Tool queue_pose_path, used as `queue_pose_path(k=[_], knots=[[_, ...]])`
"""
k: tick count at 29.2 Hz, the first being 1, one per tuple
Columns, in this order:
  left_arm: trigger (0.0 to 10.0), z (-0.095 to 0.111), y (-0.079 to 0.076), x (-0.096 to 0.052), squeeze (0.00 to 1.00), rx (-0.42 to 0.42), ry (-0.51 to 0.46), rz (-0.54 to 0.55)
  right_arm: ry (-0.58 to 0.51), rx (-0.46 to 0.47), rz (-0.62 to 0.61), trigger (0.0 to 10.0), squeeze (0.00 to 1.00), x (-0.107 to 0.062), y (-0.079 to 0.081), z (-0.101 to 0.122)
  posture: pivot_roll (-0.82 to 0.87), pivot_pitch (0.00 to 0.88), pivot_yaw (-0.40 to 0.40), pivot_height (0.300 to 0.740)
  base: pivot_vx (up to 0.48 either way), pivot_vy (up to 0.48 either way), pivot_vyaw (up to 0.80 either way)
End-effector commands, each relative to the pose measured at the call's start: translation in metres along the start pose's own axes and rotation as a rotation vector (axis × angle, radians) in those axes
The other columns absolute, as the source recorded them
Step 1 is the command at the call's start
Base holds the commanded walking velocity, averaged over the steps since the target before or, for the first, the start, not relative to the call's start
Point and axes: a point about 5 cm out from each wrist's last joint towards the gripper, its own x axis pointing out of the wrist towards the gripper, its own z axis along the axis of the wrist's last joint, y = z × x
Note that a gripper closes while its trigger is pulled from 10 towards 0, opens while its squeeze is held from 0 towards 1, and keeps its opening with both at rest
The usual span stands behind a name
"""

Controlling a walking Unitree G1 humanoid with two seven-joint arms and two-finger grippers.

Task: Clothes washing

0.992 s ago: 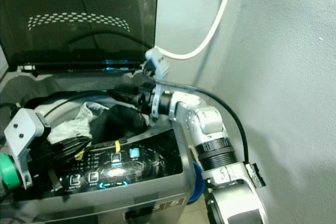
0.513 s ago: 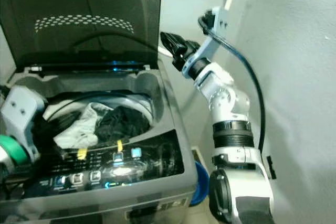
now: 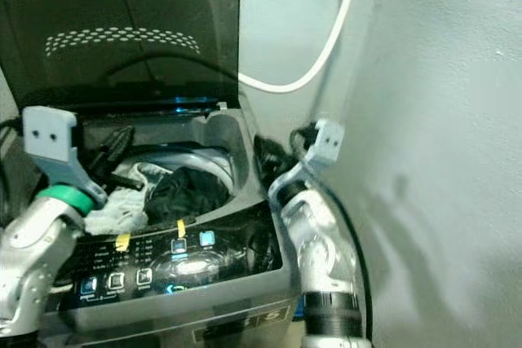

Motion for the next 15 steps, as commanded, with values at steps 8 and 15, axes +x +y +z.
queue_pose_path(k=[8, 15], knots=[[10.0, -0.034, -0.008, -0.012, 0.00, 0.079, 0.147, -0.022, -0.061, -0.079, 0.000, 10.0, 0.00, -0.007, 0.015, 0.005, -0.01, 0.000, 0.048, 0.740, 0.000, 0.000, 0.00], [10.0, -0.040, -0.003, -0.008, 0.00, 0.077, 0.155, 0.039, -0.071, -0.215, 0.035, 10.0, 0.00, -0.007, 0.018, 0.006, 0.00, 0.000, 0.036, 0.740, 0.000, 0.000, 0.00]])
